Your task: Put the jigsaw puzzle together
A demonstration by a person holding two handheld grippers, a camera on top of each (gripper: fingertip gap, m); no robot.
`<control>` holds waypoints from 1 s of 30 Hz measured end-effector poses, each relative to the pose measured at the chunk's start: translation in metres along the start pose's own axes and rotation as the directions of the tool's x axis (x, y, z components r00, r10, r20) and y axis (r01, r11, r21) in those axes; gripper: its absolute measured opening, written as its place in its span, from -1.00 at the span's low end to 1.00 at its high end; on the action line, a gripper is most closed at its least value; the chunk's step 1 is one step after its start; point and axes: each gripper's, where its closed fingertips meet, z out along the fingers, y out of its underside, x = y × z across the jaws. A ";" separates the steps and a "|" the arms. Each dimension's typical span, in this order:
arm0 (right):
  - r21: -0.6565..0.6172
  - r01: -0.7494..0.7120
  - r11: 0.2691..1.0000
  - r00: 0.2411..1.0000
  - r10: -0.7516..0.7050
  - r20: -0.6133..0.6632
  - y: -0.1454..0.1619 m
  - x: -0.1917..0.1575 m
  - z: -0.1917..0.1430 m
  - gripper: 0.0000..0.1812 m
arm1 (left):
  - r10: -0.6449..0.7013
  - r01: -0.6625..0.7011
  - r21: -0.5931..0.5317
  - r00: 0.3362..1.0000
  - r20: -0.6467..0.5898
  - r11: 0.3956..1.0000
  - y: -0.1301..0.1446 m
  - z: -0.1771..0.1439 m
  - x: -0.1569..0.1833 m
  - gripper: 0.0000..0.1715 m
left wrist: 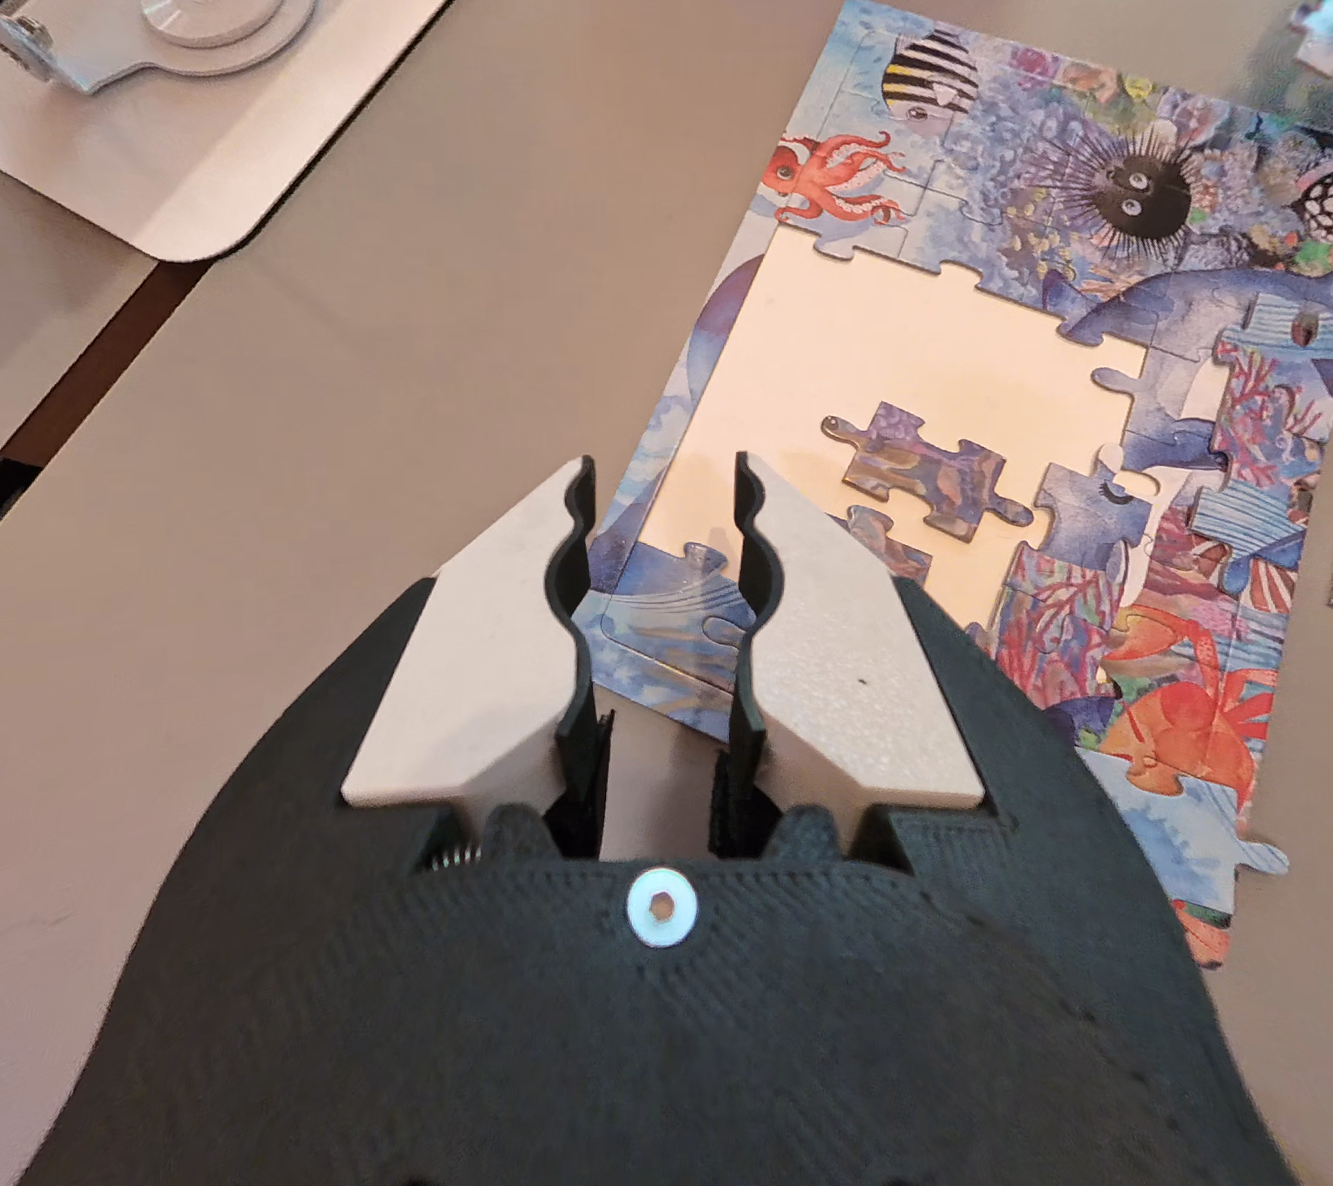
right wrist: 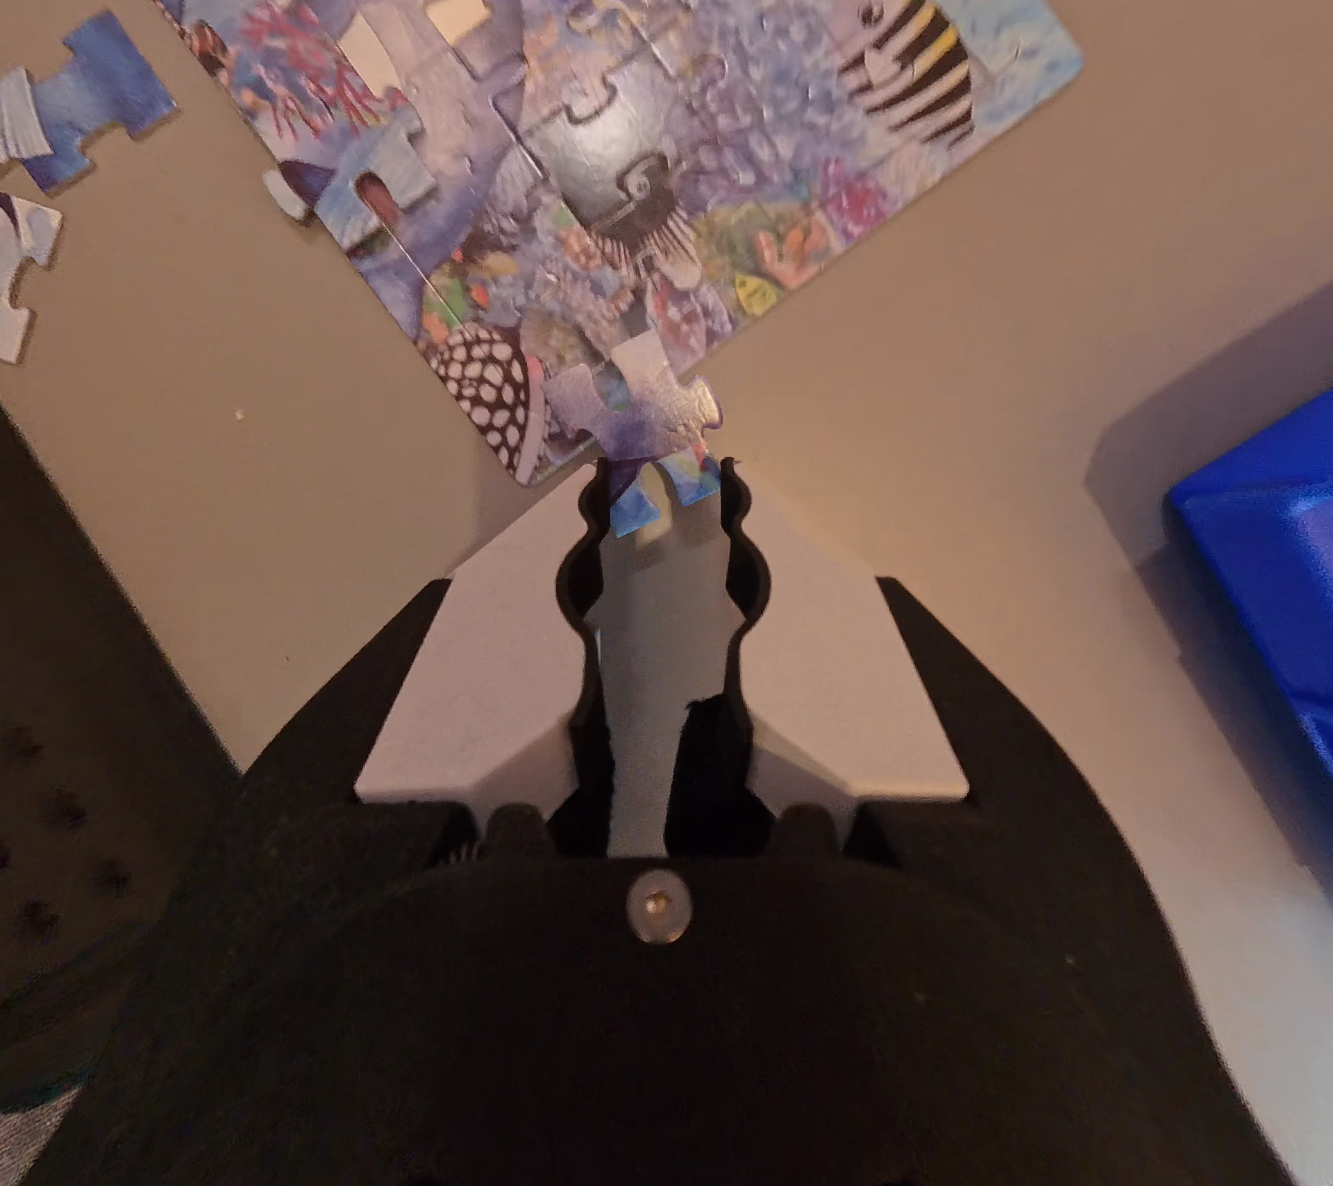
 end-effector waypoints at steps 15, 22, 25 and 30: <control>-0.068 0.322 0.944 0.943 -0.327 -0.065 -0.087 -0.037 0.032 -0.69 | 0.008 -0.008 -0.010 1.000 -0.013 1.000 0.003 0.010 0.003 -0.58; -0.137 0.356 0.924 0.927 -0.367 -0.070 -0.087 -0.035 0.045 -0.69 | 0.023 -0.023 -0.022 1.000 -0.011 0.999 0.005 0.013 0.005 -0.58; -0.165 0.329 0.930 0.935 -0.346 -0.083 -0.081 -0.026 0.045 -0.69 | 0.025 -0.026 -0.026 1.000 -0.011 0.999 0.006 0.013 0.005 -0.58; -0.210 0.252 0.945 0.957 -0.275 -0.087 -0.059 -0.010 0.042 -0.69 | 0.021 -0.022 -0.030 1.000 -0.015 0.999 0.007 0.014 0.005 -0.58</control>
